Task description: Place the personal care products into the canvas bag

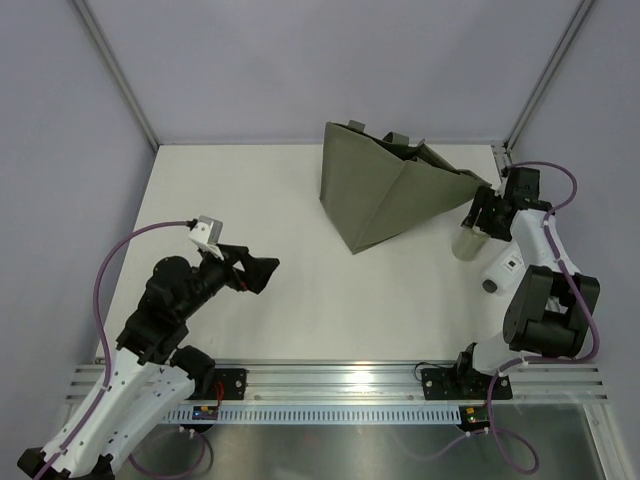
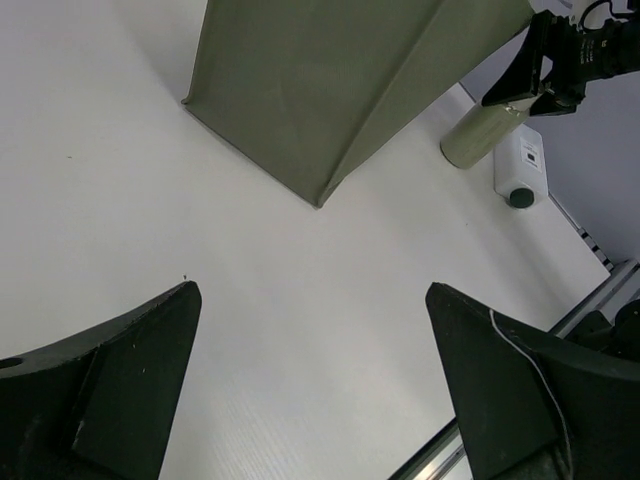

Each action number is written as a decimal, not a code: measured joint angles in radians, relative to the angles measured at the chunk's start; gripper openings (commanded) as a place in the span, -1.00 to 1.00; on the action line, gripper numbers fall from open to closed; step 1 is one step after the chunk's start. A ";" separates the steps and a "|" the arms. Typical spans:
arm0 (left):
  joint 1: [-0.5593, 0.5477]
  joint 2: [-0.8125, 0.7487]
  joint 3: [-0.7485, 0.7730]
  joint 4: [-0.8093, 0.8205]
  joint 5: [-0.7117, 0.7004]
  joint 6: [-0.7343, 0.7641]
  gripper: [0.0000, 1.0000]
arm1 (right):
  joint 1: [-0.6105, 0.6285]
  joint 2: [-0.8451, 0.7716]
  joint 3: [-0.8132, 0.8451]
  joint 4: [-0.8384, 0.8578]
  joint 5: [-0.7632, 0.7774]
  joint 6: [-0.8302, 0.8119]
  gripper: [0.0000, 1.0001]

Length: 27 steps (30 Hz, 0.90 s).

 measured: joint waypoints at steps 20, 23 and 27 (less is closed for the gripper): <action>0.000 -0.014 0.000 -0.011 0.019 -0.036 0.98 | -0.068 -0.313 0.209 -0.294 -0.543 0.051 -1.00; 0.000 -0.014 0.000 -0.015 0.020 -0.035 0.98 | -0.067 -0.252 0.365 -0.291 -0.619 0.090 -1.00; 0.000 -0.009 0.002 -0.024 0.019 -0.035 0.98 | -0.065 -0.158 0.544 -0.214 -0.679 0.151 -1.00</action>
